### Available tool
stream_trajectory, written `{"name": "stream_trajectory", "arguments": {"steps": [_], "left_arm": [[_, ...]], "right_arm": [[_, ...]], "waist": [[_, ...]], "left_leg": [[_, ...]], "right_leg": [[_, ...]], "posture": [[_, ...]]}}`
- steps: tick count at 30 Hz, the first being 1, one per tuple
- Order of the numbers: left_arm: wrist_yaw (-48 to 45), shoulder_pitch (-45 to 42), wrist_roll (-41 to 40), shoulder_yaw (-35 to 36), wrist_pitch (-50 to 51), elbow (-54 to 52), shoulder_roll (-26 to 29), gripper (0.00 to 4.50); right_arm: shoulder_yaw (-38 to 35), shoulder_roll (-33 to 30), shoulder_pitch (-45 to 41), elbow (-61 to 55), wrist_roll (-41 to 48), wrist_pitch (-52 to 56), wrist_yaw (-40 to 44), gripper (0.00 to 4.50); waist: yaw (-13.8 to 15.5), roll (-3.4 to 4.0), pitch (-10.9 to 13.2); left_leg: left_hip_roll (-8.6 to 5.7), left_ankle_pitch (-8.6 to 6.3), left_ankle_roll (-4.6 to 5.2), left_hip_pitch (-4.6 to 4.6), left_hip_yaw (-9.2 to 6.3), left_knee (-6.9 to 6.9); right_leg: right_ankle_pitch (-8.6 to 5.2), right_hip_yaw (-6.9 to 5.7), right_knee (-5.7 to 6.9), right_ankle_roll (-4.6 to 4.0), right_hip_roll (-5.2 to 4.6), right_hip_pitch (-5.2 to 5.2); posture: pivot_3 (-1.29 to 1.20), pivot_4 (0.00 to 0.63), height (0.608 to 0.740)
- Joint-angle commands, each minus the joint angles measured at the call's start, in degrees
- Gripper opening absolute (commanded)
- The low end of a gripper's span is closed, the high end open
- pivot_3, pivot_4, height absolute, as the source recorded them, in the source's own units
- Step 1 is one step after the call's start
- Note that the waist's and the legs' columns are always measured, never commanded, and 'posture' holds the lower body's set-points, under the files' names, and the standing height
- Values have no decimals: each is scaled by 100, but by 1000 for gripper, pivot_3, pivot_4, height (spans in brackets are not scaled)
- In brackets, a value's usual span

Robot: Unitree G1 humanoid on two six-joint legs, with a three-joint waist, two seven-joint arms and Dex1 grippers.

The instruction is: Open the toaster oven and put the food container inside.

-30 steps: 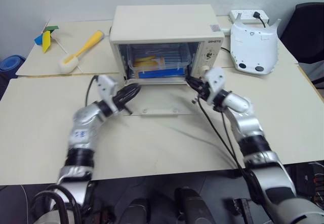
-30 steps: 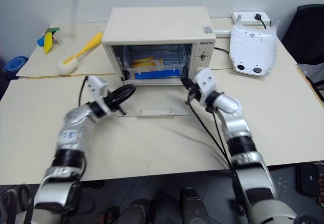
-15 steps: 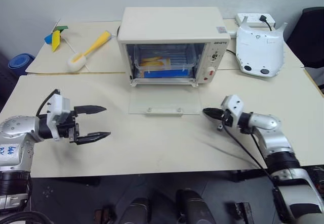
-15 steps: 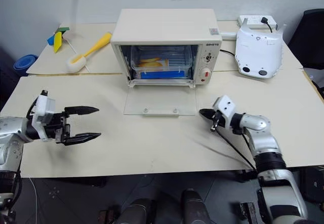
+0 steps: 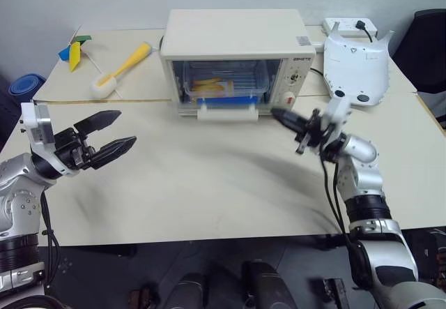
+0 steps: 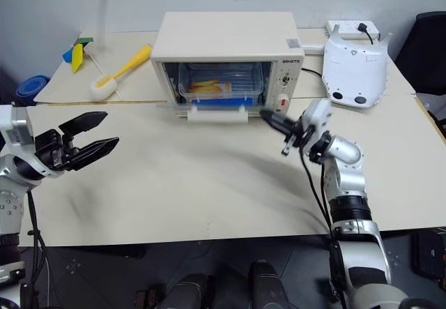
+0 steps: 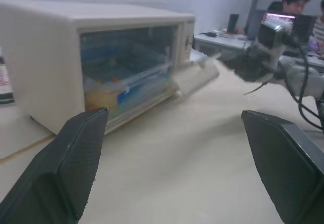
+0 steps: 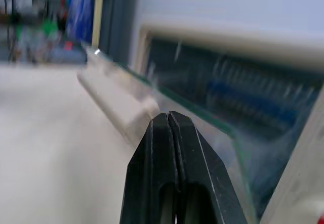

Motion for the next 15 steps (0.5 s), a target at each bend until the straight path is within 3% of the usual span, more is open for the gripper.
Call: {"name": "stream_trajectory", "arguments": {"steps": [1,7,15], "left_arm": [[26,372,551,-32,-509,-172,122,4500],[-6,1192,1571,23,-1851,193,259,4500],[209,2051,1562,95,-1972,-246,135,4500]], "right_arm": [[-131,-266,140,-905,443,771,89,400],[333,-1341,1744,-2085,-160,498,1285,1863],[76,-1406,2832,-1907,-392,-101,1201,4474]], "waist": [[14,1,0],[126,2,-3],[176,3,-2]], "left_leg": [[0,0,0,0,-2,0],[-4,-9,11,0,-1,-8],[-2,-18,26,5,22,19]], "right_leg": [[0,0,-1,0,0,0],[0,1,-9,0,-5,4],[2,14,-10,3,-5,15]], "posture": [[0,150,740],[0,150,740],[0,150,740]]}}
